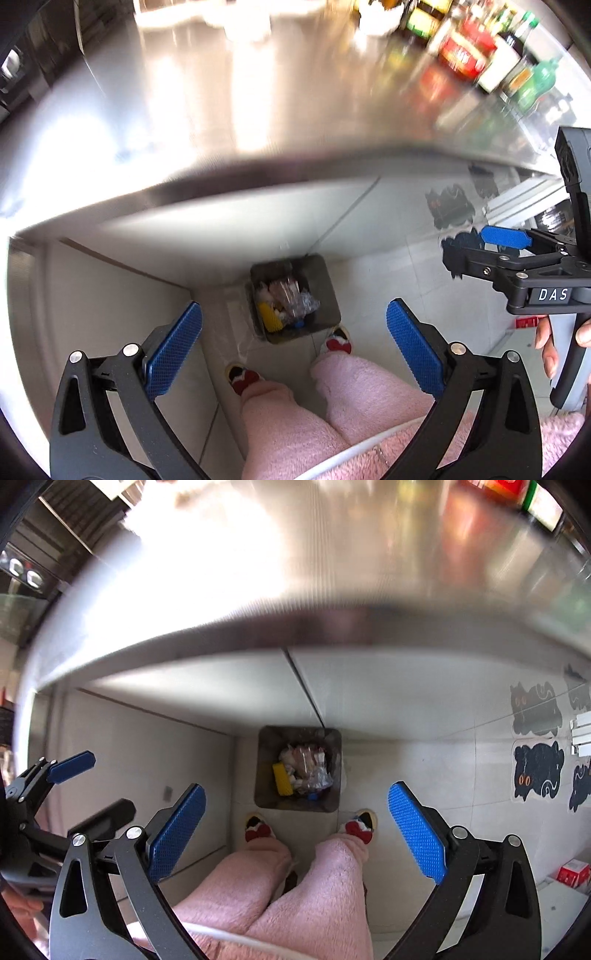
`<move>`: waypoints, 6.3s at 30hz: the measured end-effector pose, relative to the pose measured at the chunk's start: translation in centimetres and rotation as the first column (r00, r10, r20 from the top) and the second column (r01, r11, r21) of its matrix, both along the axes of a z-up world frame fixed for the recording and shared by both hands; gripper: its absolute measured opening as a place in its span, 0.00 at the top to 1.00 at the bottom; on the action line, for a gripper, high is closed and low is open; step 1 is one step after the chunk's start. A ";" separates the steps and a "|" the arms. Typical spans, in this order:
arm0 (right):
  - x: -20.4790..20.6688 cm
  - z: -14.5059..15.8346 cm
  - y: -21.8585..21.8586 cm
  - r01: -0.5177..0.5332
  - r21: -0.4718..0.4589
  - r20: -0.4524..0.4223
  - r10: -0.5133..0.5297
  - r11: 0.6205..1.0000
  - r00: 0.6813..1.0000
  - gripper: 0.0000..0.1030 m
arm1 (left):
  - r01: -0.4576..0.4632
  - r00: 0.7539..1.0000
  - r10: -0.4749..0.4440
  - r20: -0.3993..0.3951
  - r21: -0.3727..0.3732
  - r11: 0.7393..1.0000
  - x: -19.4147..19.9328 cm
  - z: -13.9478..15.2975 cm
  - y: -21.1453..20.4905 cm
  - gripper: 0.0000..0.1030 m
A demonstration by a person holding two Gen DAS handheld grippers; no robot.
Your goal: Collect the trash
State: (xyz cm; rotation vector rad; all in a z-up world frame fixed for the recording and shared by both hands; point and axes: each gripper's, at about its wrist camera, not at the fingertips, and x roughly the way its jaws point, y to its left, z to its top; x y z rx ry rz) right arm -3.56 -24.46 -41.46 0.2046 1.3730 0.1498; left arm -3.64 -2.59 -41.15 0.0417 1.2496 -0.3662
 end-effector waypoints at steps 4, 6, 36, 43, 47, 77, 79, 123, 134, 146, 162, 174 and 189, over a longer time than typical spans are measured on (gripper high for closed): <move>0.3 3.5 -0.2 -0.012 -0.006 0.058 0.012 1.000 0.998 0.03 | -0.018 0.998 0.019 0.062 -0.015 1.000 0.3 3.3 0.9 0.08; 0.6 4.9 -0.2 -0.004 -0.002 0.093 0.004 1.000 0.996 0.03 | -0.029 0.995 0.031 0.091 -0.019 0.999 0.8 4.7 1.2 0.08; 22.5 7.9 -4.6 0.173 -0.017 0.236 -0.164 0.985 0.958 0.03 | -0.009 0.981 0.007 0.192 0.010 1.000 21.4 6.9 -1.8 0.08; 25.9 6.8 -4.5 0.196 -0.033 0.266 -0.181 0.980 0.947 0.11 | -0.025 0.984 0.021 0.177 0.019 1.000 24.5 5.0 -2.8 0.08; 27.1 5.7 -4.0 0.193 -0.051 0.254 -0.174 0.980 0.951 0.27 | -0.009 0.984 0.006 0.177 0.014 1.000 25.3 4.4 -3.3 0.21; 13.1 12.7 -1.0 -0.011 -0.037 0.363 0.024 0.999 0.932 0.78 | -0.017 0.959 0.020 0.281 -0.011 1.000 11.1 12.5 -0.7 0.88; 11.3 13.2 -0.5 -0.032 -0.037 0.372 0.043 0.999 0.927 0.78 | -0.024 0.961 0.028 0.277 -0.018 1.000 9.1 12.8 -0.2 0.88; -1.5 -17.3 0.8 0.000 0.056 -0.114 0.006 0.998 0.993 0.78 | -0.024 0.978 0.020 -0.206 -0.013 1.000 -0.9 -18.5 -2.3 0.90; 0.5 -20.7 1.6 0.045 0.066 -0.158 -0.035 0.997 0.987 0.76 | -0.011 0.966 0.012 -0.259 0.006 1.000 0.4 -21.9 -3.1 0.85; 1.4 -19.9 2.0 0.078 0.079 -0.164 -0.065 0.994 0.984 0.38 | -0.042 0.969 0.044 -0.243 0.013 0.999 0.7 -21.1 -2.1 0.45; 0.5 -11.4 1.7 0.040 0.007 -0.054 -0.040 0.999 0.998 0.03 | -0.059 0.992 0.059 -0.115 0.002 0.998 -0.2 -11.7 -0.5 0.13; -1.8 1.2 -1.2 0.037 -0.020 0.050 -0.036 0.999 0.998 0.03 | -0.089 0.992 0.088 0.089 0.001 0.996 -1.5 3.5 1.6 0.08; -1.3 17.8 -0.4 0.029 -0.118 0.371 0.017 0.993 0.929 0.03 | -0.173 0.917 0.158 0.365 0.010 0.985 -1.1 20.1 3.5 0.08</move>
